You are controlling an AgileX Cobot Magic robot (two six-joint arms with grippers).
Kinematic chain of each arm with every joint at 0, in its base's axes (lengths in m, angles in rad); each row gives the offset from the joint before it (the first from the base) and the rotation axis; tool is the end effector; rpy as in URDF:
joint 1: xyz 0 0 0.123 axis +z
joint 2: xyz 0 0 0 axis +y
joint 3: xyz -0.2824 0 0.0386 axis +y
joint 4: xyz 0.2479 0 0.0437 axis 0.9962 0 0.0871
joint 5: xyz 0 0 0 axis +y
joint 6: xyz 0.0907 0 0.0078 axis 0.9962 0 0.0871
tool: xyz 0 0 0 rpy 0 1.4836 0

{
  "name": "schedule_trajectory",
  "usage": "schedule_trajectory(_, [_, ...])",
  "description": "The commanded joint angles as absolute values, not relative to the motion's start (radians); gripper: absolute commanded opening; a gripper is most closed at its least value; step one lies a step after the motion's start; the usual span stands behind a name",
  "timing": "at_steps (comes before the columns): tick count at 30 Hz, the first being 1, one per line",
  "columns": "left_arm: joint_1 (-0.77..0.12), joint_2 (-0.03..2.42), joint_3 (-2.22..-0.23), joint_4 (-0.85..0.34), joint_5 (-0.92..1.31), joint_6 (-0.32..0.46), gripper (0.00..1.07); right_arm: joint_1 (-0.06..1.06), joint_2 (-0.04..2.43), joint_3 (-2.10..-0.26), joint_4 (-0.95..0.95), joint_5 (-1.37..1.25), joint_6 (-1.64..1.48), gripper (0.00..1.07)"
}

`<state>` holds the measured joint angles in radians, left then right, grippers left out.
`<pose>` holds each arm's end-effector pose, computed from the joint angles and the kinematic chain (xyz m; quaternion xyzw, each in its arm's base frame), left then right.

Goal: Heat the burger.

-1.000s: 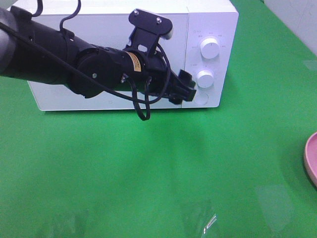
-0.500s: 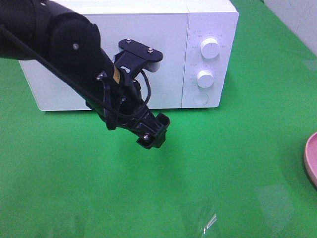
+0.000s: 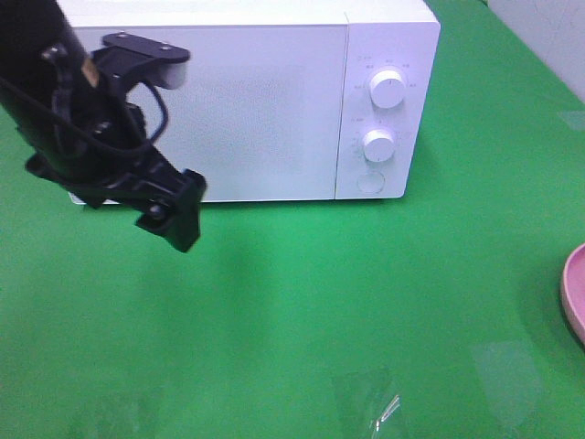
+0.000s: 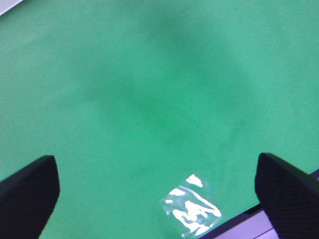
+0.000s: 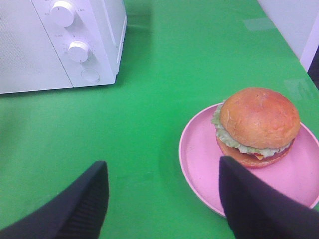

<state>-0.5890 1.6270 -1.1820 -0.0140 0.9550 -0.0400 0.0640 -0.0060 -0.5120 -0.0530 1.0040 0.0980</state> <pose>0.2656 -0.1787 0.2475 0.2657 0.9554 -0.0457 0.1204 -0.0048 -0.0044 0.2852 0.0147 0.8327 0.0183 0.5532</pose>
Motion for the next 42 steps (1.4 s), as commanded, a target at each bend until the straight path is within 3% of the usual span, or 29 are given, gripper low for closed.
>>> schedule_trajectory(1, [-0.524, 1.599, -1.184, -0.042, 1.020, -0.019, 1.00, 0.058, -0.028, -0.508, -0.051, 1.004, 0.085, 0.64])
schedule_trajectory(2, [-0.457, 1.573, -1.183, -0.063, 1.055, 0.000, 1.00, 0.058, -0.028, -0.508, -0.051, 1.004, 0.085, 0.64])
schedule_trajectory(6, [-0.378, 1.536, -1.183, -0.080, 1.096, 0.016, 1.00, 0.058, -0.028, -0.508, -0.051, 1.004, 0.085, 0.64])
schedule_trajectory(7, [-0.313, 1.504, -1.183, -0.078, 1.121, 0.016, 1.00, 0.058, -0.028, -0.508, -0.051, 1.004, 0.085, 0.64])
schedule_trajectory(15, [-0.155, 1.365, -1.182, -0.059, 1.198, 0.045, 1.00, 0.058, -0.028, -0.508, -0.051, 1.004, 0.085, 0.64])
schedule_trajectory(19, [-0.129, 1.309, -1.168, -0.059, 1.200, 0.055, 1.00, 0.058, -0.028, -0.508, -0.051, 1.004, 0.085, 0.64])
schedule_trajectory(25, [-0.073, 1.138, -0.941, -0.059, 1.125, 0.059, 1.00, 0.058, -0.028, -0.508, -0.051, 1.004, 0.085, 0.64])
schedule_trajectory(32, [-0.069, 0.958, -0.666, -0.053, 1.071, 0.073, 1.00, 0.058, -0.028, -0.508, -0.051, 1.004, 0.085, 0.64])
schedule_trajectory(42, [-0.069, 0.728, -0.516, -0.052, 1.042, 0.084, 1.00, 0.058, -0.028, -0.508, -0.051, 1.004, 0.085, 0.64])
